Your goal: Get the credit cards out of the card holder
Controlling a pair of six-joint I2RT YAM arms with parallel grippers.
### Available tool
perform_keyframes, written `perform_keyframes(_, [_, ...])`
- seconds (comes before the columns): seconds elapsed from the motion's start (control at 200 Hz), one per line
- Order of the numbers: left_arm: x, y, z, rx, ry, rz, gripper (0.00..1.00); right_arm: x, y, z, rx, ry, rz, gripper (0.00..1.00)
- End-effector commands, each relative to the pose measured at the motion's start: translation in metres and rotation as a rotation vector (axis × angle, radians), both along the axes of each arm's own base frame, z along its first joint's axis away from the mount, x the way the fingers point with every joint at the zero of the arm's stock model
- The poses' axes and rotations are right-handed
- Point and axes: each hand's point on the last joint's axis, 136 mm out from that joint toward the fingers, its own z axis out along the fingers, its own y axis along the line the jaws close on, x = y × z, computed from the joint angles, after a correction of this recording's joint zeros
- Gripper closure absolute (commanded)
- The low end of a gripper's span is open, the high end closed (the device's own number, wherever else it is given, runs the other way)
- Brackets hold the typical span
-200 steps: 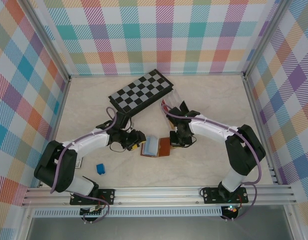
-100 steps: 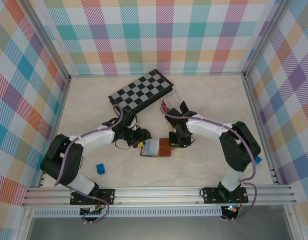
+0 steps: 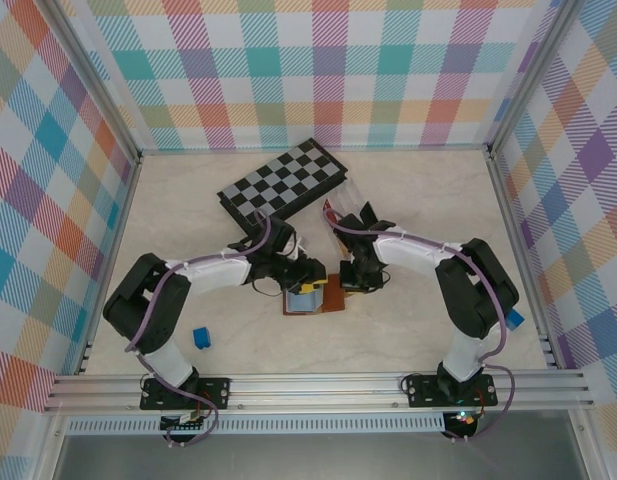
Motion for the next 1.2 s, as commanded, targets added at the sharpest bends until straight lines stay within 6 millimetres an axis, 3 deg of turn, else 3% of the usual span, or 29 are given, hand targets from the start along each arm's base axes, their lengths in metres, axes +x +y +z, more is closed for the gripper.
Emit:
perform_keyframes(0.0, [0.002,-0.02,0.001,-0.029,0.0,-0.027,0.62,0.001,0.003,-0.002,0.032,0.01,0.012,0.95])
perform_keyframes(0.155, [0.007,-0.022,-0.016,-0.003,0.006,-0.018,0.64,0.004,0.003,0.008,0.079,-0.012,0.014,0.91])
perform_keyframes(0.335, [0.009,-0.019,-0.033,0.05,0.024,-0.011,0.66,0.003,0.002,0.023,0.126,-0.028,0.009,0.78])
perform_keyframes(0.5, [0.006,-0.013,-0.049,0.103,0.059,-0.003,0.71,0.004,0.004,0.049,0.181,-0.091,0.021,0.75])
perform_keyframes(0.66, [0.002,-0.006,-0.059,0.146,0.082,0.001,0.81,0.001,0.016,0.067,0.264,-0.112,0.072,0.76])
perform_keyframes(0.915, [0.0,0.002,-0.067,0.211,0.089,-0.007,0.95,-0.017,0.042,0.042,0.267,-0.031,0.11,0.9])
perform_keyframes(1.02, [-0.001,0.002,-0.067,0.211,0.092,-0.014,1.0,-0.019,0.045,0.028,0.254,-0.005,0.087,0.93])
perform_keyframes(1.195, [0.001,0.0,-0.06,0.211,0.083,-0.023,1.0,-0.023,0.042,0.001,0.212,0.042,0.053,0.95])
